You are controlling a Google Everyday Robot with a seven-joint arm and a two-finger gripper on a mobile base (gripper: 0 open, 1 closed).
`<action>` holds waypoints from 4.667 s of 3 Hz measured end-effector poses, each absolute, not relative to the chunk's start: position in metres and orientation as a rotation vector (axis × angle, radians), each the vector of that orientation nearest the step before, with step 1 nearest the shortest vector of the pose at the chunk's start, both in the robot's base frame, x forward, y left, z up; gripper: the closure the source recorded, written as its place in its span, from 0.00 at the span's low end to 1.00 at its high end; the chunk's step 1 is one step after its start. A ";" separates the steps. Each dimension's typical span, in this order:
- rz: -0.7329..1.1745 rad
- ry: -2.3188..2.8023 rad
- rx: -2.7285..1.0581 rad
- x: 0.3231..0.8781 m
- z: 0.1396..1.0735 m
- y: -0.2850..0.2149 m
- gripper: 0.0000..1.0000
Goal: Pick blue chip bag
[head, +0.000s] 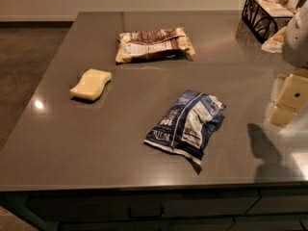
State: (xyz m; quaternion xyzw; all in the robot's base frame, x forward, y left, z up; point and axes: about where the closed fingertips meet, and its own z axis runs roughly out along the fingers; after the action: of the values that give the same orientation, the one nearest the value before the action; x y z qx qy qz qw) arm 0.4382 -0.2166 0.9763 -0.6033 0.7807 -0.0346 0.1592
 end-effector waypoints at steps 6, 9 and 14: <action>0.110 1.701 -2.343 0.466 0.881 -0.126 0.00; 0.106 1.489 -2.569 0.466 0.856 -0.082 0.40; 0.020 1.473 -2.296 0.500 0.990 -0.073 1.00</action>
Offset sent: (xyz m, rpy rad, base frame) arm 0.0294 0.0189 -0.0282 -0.0195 0.0500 0.1334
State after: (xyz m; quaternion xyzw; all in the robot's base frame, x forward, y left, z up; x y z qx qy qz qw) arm 0.4998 -0.0726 0.9897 -0.8237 0.5285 0.0071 0.2054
